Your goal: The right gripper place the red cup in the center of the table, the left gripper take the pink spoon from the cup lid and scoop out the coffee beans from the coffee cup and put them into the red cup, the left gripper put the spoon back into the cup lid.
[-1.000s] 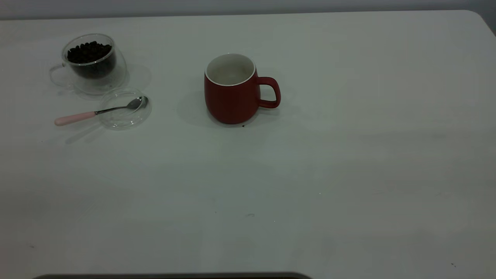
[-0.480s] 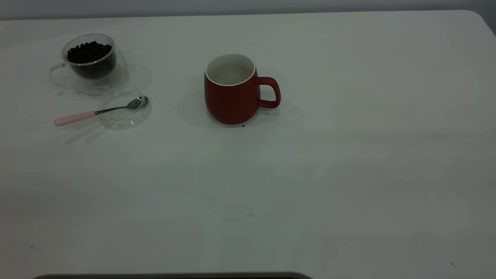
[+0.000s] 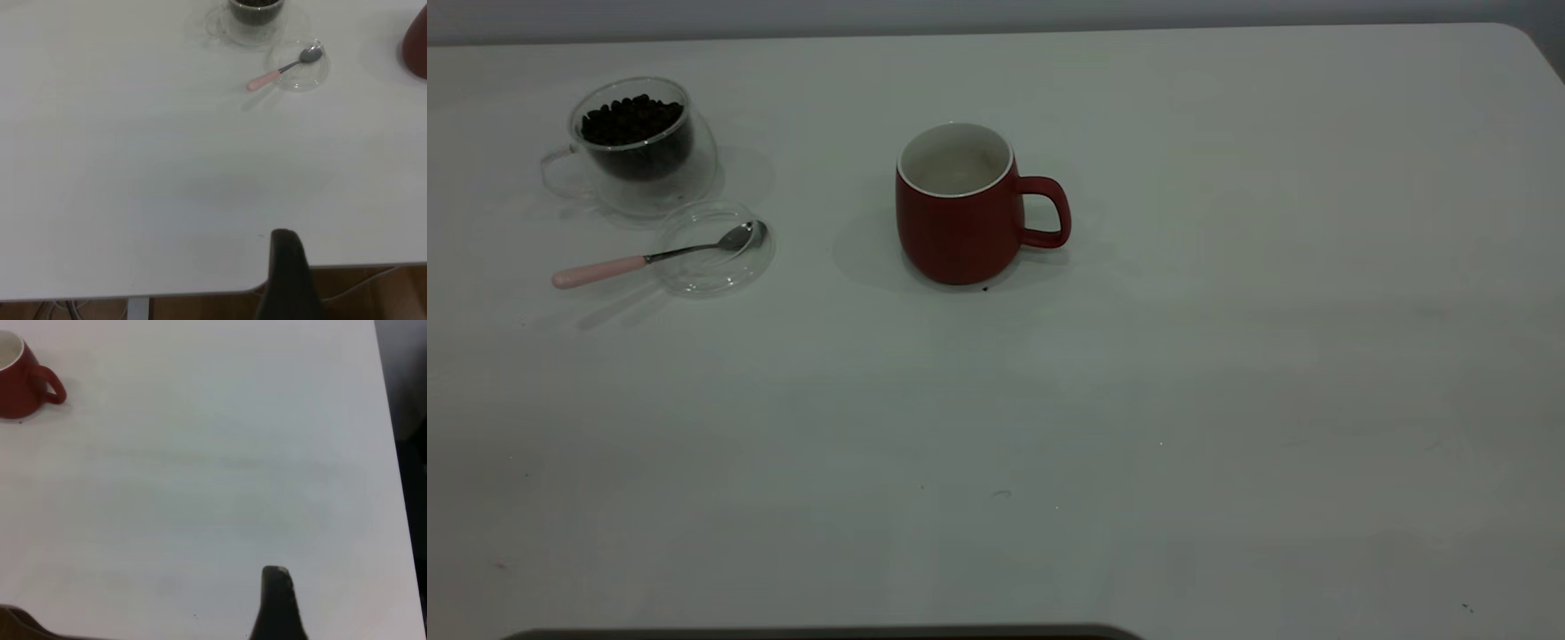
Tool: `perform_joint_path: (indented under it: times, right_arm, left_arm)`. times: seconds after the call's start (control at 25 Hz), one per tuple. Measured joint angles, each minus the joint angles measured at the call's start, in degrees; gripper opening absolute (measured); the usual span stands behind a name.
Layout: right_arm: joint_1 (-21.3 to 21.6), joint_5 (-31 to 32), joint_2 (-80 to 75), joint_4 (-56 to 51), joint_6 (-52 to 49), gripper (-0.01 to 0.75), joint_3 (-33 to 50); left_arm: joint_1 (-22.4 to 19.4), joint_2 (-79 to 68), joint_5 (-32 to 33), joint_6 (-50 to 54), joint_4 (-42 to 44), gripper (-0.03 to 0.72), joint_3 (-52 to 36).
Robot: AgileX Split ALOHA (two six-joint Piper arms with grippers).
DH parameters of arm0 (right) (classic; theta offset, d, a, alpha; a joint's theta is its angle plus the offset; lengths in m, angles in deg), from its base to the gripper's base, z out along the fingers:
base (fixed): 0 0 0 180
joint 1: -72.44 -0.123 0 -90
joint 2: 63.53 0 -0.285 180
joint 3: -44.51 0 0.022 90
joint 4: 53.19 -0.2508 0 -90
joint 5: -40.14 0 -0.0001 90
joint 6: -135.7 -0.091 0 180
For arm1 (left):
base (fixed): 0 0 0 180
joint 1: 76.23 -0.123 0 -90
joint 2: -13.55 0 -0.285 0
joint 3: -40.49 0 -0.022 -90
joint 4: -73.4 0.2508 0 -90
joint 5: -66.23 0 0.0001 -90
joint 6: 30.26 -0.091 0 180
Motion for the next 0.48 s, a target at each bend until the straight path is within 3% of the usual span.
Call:
perform_joint_path:
  times: [0.48]
  right_arm:
    - [-0.57,0.0,0.0,0.0,0.0,0.591,0.0]
  left_arm:
    - [0.0,0.0,0.0,0.0,0.0,0.575,0.0]
